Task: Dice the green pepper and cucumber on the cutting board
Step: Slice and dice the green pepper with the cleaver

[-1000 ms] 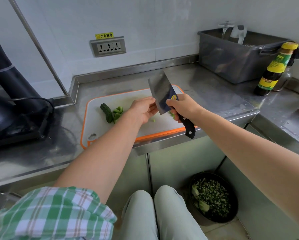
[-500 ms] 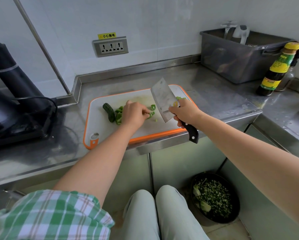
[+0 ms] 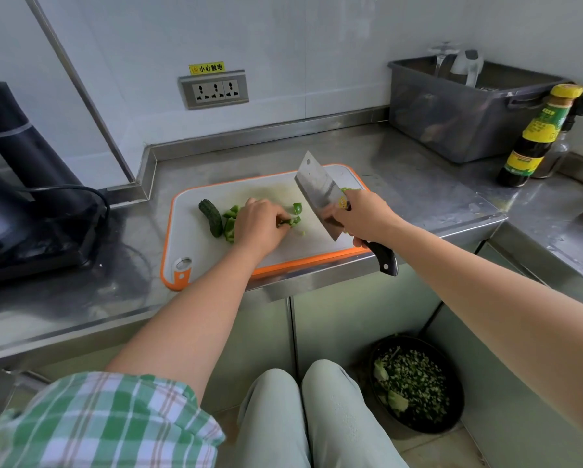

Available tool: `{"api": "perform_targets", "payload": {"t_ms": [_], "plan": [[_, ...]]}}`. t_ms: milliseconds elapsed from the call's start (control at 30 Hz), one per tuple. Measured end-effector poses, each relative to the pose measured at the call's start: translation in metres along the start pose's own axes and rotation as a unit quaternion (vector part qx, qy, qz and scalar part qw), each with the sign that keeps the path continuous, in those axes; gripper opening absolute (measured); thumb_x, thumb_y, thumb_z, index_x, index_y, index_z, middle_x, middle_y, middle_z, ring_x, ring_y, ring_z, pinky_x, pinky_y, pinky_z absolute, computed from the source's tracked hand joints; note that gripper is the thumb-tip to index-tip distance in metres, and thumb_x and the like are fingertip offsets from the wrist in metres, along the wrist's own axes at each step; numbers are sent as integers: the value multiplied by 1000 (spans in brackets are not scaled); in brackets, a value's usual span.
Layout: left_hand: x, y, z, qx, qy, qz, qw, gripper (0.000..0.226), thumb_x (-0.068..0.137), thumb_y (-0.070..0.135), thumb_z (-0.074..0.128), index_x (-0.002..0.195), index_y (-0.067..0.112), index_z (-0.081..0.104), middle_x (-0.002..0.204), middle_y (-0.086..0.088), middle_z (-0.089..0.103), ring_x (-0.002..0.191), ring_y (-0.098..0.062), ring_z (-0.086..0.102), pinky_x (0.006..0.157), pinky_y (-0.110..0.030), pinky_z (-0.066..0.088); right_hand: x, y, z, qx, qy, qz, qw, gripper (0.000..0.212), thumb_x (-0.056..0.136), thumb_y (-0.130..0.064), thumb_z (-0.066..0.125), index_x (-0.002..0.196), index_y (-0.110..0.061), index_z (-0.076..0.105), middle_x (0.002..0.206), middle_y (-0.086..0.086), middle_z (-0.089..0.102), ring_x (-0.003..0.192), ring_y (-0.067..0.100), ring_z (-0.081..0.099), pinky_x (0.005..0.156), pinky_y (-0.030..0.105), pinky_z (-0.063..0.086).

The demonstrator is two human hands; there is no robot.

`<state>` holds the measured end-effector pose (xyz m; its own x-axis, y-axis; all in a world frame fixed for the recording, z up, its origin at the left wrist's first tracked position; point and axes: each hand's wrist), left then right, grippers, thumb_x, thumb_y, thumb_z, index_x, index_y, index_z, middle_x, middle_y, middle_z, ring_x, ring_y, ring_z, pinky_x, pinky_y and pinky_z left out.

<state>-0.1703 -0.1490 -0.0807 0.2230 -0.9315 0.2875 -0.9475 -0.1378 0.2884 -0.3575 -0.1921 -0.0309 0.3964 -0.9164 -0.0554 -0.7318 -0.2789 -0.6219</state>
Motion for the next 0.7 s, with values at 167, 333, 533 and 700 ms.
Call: {"api": "perform_targets", "payload": {"t_ms": [167, 333, 533, 700], "plan": [[11, 4, -3, -33, 16, 6, 999, 33, 89, 15, 56, 119, 21, 67, 111, -4, 65, 107, -30, 49, 88, -38, 44, 5, 1, -1, 8, 4, 23, 1000, 15, 91, -13, 40, 86, -17, 53, 65, 7, 55, 30, 16, 53, 32, 20, 38], [33, 11, 6, 20, -67, 58, 996, 49, 90, -1, 49, 126, 29, 63, 118, -7, 59, 116, -30, 46, 94, -35, 39, 12, 4, 7, 30, 5, 24, 999, 9, 95, -18, 39, 90, -16, 47, 67, 7, 54, 34, 17, 54, 33, 21, 41], [41, 7, 8, 31, -21, 37, 999, 23, 87, 11, 65, 103, 24, 75, 103, -5, 68, 107, -27, 52, 83, -29, 41, 20, 3, 12, 29, -10, 32, 999, 13, 95, -15, 38, 102, -13, 49, 67, 11, 54, 36, 18, 52, 32, 19, 38], [31, -15, -3, 44, 16, -7, 999, 18, 90, 16, 61, 98, 23, 76, 101, -5, 68, 105, -30, 50, 78, -30, 37, 22, -1, 13, 44, -20, 33, 998, 20, 93, -15, 44, 105, -10, 58, 65, 8, 57, 32, 16, 51, 32, 19, 38]]}}
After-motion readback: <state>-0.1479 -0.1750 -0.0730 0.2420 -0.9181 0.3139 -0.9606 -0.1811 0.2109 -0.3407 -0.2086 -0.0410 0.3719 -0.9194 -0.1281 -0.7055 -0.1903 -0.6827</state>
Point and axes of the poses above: each hand's wrist, its own x-axis towards the middle knuckle, its own z-axis out of the palm, y = z × x
